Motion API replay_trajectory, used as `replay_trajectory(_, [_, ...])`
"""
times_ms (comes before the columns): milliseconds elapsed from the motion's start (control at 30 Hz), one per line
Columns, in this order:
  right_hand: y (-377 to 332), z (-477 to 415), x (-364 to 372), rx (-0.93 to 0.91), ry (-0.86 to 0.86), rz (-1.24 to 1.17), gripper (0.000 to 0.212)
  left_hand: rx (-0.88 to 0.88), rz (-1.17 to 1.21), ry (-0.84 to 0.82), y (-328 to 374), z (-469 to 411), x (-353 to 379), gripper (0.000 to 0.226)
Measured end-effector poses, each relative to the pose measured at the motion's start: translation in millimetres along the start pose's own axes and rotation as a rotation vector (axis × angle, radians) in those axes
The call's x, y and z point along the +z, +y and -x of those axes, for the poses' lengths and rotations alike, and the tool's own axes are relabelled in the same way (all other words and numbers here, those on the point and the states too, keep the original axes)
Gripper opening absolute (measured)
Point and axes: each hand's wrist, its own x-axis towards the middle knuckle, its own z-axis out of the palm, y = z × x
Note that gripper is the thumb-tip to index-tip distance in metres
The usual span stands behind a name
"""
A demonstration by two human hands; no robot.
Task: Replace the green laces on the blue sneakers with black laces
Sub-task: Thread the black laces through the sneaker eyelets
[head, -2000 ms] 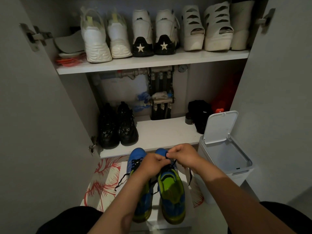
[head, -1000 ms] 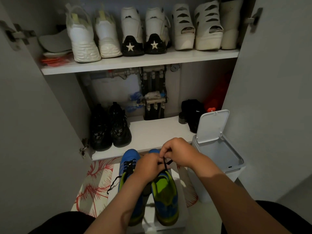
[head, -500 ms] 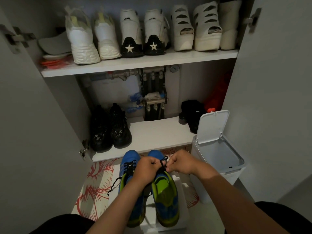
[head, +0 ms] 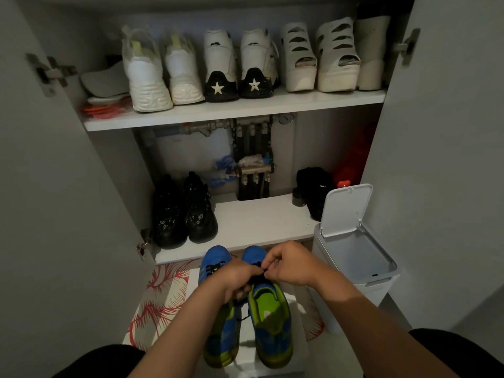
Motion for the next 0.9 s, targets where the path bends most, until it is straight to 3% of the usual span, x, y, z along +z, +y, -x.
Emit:
replay_trajectory(200, [-5.5,1.3,7.2,-0.062,0.102,0.168,0.01,-0.032,0.24,0.006,-1.0,3.4,4.6,0.019])
replay_trajectory(400, [-6.5,6.1,10.4,-0.129,0.104,0.27,0.001,0.07,0.239,0.244,-9.9,-5.7,13.4,0.031])
replay_trajectory(467, [-3.9,7.0,9.7,-0.101,0.083,0.295,0.004,0.105,0.137,0.347,-12.5,-8.3,9.3,0.028])
replay_trajectory(567, [4.1,8.0,4.9,-0.036,0.056,0.359,0.01,0.142,-0.305,0.517,-16.4,-11.4,0.6,0.037])
replay_trajectory(667, [9.9,9.6,4.6,-0.017,0.031,0.375,0.01,0.237,-0.463,0.493,-21.6,-11.1,3.0,0.038])
replay_trajectory(733, [10.3,9.7,5.7,-0.023,0.034,0.374,0.009,0.295,-0.283,0.412,-23.3,-9.6,6.0,0.034])
replay_trajectory(833, [9.2,9.6,6.2,-0.013,0.037,0.36,0.01,0.241,0.17,0.29,-21.7,-5.0,5.4,0.029])
replay_trajectory(900, [8.2,9.5,6.1,0.002,0.031,0.37,0.012,0.2,0.243,0.246,-20.9,-1.6,6.6,0.028])
